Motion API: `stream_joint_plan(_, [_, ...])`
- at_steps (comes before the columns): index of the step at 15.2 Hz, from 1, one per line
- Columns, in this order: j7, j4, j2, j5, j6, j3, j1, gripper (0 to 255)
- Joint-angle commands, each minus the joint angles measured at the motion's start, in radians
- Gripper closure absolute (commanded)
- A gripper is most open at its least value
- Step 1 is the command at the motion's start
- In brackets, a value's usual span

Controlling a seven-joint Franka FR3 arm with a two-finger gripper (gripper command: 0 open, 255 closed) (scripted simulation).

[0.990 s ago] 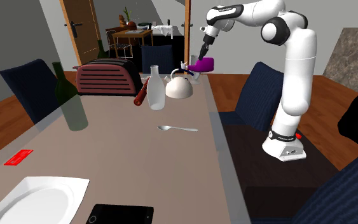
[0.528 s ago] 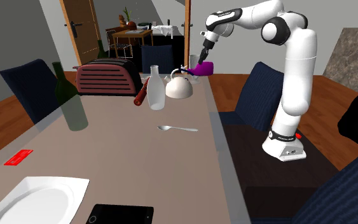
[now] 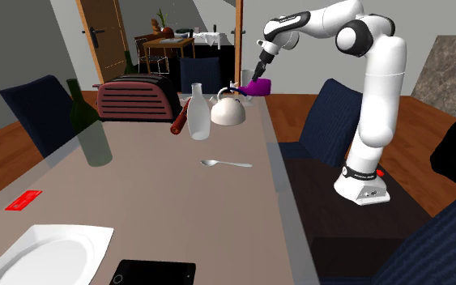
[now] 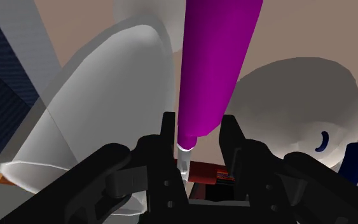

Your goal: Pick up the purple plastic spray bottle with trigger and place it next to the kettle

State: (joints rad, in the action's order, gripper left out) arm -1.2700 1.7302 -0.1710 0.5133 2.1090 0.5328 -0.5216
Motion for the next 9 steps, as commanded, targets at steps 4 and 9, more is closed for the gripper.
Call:
stream_joint_plan(4, [-0.024,0.057,-0.074,0.023,0.022,-0.016,-0.004,255])
stream_joint_plan(9, [-0.022,0.058,-0.073,0.020,0.023,-0.027,-0.014,255])
